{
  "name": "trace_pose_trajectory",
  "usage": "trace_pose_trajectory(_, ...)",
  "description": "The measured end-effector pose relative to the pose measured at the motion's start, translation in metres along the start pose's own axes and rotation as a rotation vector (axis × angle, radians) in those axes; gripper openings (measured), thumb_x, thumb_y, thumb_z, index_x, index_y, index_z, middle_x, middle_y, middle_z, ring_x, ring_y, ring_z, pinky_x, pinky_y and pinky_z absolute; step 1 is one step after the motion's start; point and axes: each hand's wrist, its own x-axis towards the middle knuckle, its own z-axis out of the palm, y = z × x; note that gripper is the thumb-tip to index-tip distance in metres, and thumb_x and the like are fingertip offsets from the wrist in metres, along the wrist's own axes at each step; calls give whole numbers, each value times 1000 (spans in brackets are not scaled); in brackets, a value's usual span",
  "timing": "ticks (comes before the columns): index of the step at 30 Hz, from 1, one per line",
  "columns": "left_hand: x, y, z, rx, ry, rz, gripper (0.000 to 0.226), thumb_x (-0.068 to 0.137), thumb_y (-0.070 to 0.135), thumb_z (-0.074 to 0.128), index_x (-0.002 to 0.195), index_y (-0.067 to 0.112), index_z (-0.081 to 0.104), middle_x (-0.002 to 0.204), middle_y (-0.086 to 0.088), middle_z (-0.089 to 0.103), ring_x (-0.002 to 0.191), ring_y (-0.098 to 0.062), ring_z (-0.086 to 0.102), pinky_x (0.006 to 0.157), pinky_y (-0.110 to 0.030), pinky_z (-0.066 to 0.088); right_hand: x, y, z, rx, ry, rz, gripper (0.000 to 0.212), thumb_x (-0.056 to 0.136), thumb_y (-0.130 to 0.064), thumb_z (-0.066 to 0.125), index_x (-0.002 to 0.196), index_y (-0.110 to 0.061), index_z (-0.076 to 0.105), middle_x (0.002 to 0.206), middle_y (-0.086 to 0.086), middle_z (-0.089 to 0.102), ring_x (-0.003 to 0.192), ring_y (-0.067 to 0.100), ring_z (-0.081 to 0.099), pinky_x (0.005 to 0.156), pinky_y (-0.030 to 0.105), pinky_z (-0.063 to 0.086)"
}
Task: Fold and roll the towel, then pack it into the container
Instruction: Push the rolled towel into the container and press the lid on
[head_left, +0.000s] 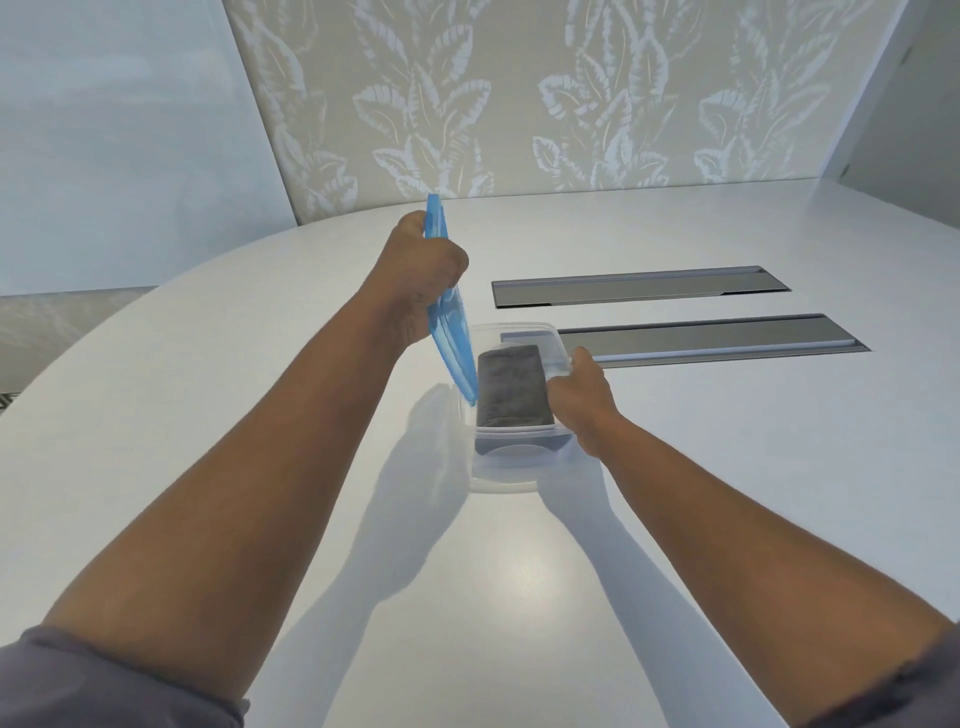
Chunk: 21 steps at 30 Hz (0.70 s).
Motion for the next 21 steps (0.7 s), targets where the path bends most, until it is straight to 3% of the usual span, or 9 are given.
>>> trace_pose_trajectory(2, 1, 2, -3, -159, -11, -31, 81, 64, -2, 49, 142, 20, 48, 107, -12, 52, 86, -34, 57, 85, -55, 57, -4, -11, -4, -73, 112, -90, 21, 96, -31, 49, 112, -17, 53, 106, -1, 59, 100, 31, 56, 90, 44, 43)
trace_pose_trajectory(4, 1, -2, -3, -309, -55, -78, 83, 74, -13, 43, 150, 21, 42, 124, -17, 53, 91, -41, 63, 86, -60, 57, -7, -26, -11, 67, 83, -86, 25, 102, -40, 43, 105, -19, 56, 102, 1, 59, 99, 27, 53, 95, 40, 36)
trace_pose_trajectory(7, -1, -16, 1, -425, -124, -129, 75, 74, -17, 40, 143, 10, 46, 125, -19, 54, 96, -45, 64, 84, -60, 58, -7, -47, -20, 549, -115, 72, 29, 105, -39, 45, 88, -21, 61, 96, 2, 67, 85, 21, 60, 75, 32, 46)
trace_pose_trajectory(9, -2, -29, 8, -434, -111, -117, 46, 78, -16, 44, 116, 6, 57, 110, -16, 61, 91, -37, 64, 77, -52, 60, -2, -48, -23, 631, -117, 116, 21, 103, -35, 51, 94, -22, 65, 100, 2, 70, 84, 20, 63, 69, 29, 48)
trace_pose_trajectory(11, -2, -45, 16, -370, -40, -108, 30, 91, -12, 46, 92, 16, 58, 91, -10, 65, 80, -30, 63, 71, -42, 58, 5, -42, -23, 553, -58, 69, 16, 103, -31, 52, 96, -23, 63, 103, 1, 66, 88, 20, 61, 72, 29, 48)
trace_pose_trajectory(14, 7, -80, 24, -151, 45, -73, 22, 98, 6, 47, 81, 18, 56, 81, -8, 60, 75, -25, 55, 69, -39, 48, 11, -29, -22, 385, 11, 4, 21, 105, -27, 43, 93, -20, 59, 94, 2, 57, 80, 21, 52, 64, 30, 39)
trace_pose_trajectory(18, 17, -119, 27, 123, 67, -103, 21, 97, 23, 39, 92, 11, 56, 90, -13, 59, 76, -22, 49, 69, -34, 41, 10, -15, -16, 215, 38, -49, 24, 106, -24, 38, 96, -12, 56, 89, 3, 53, 72, 17, 44, 63, 31, 36)
trace_pose_trajectory(21, 14, -131, 27, 176, 37, -126, 27, 99, 23, 35, 104, 5, 55, 100, -13, 60, 80, -24, 50, 70, -34, 41, 11, -11, -11, 163, 51, -98, 26, 106, -23, 37, 86, -14, 52, 91, 5, 54, 71, 16, 45, 62, 31, 37)
